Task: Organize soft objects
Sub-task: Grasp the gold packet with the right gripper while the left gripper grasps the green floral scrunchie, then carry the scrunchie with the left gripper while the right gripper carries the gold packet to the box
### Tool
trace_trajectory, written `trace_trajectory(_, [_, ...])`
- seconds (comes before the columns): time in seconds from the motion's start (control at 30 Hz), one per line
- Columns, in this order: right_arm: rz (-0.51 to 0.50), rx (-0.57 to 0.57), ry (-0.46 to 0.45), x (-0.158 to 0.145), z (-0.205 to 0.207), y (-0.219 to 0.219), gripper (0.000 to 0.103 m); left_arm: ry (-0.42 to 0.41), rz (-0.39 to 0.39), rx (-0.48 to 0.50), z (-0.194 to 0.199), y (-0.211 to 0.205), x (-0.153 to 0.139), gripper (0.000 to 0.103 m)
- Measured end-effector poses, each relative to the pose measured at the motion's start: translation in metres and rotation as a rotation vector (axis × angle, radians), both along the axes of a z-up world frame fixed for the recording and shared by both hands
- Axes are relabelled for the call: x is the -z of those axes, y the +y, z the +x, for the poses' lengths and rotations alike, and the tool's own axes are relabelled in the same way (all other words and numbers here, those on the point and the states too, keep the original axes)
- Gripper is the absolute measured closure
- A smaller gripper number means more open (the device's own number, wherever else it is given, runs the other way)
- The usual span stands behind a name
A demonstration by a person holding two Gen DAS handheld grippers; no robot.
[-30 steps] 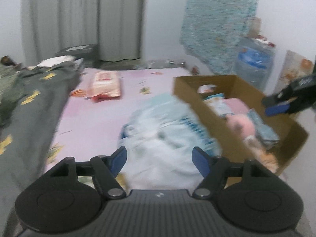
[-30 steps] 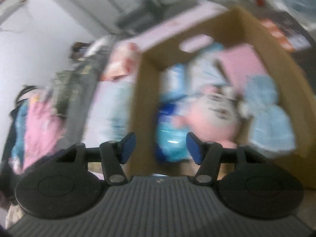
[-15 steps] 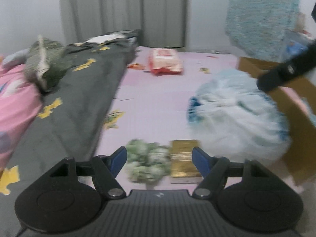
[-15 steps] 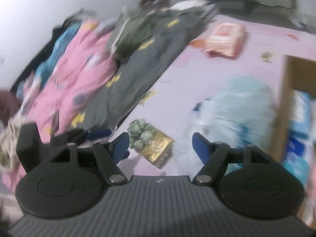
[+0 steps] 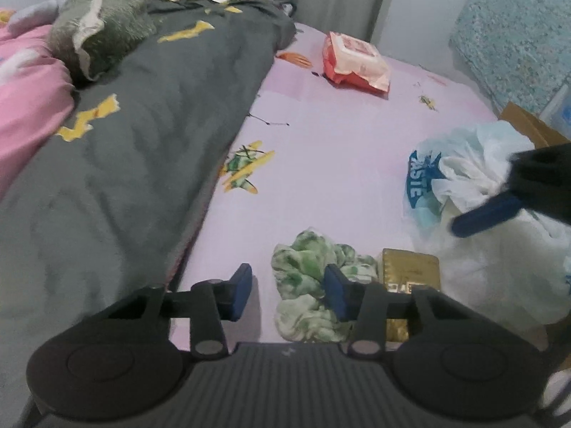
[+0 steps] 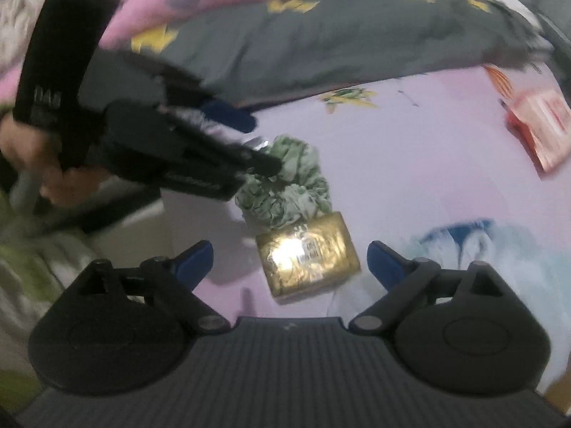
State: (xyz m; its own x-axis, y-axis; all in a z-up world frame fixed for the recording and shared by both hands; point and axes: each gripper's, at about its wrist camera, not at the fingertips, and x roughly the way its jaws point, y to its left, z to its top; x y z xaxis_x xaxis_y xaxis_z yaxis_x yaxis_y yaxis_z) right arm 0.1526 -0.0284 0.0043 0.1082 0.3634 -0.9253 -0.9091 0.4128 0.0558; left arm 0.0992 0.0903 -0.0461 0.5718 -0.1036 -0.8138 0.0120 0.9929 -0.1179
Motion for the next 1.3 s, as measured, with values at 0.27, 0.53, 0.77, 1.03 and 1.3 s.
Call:
trace_trajectory(0.27, [-0.087,-0.052,-0.029,0.038,0.005,0.025,0.009,0.019,0.013,0.035,0.007,-0.009,0.009,0.077])
trace_trajectory(0.53, [-0.088,-0.034,-0.028,0.052,0.0,0.021,0.027,-0.015,0.031,0.033,0.005,-0.013,0.001,0.088])
trace_trajectory(0.77, [0.043,0.011,-0.075,0.014,-0.008,0.0,0.027,-0.115,0.046,0.025,-0.007,-0.013,-0.038,0.089])
trace_trajectory(1.03, [0.255,0.158,-0.159,-0.064,-0.026,-0.067,0.027,-0.29,-0.004,0.089,-0.02,-0.038,-0.112,0.089])
trace_trajectory(1.3, [0.375,0.537,-0.242,-0.125,-0.063,-0.215,0.027,-0.372,-0.093,0.305,-0.014,-0.112,-0.15,0.089])
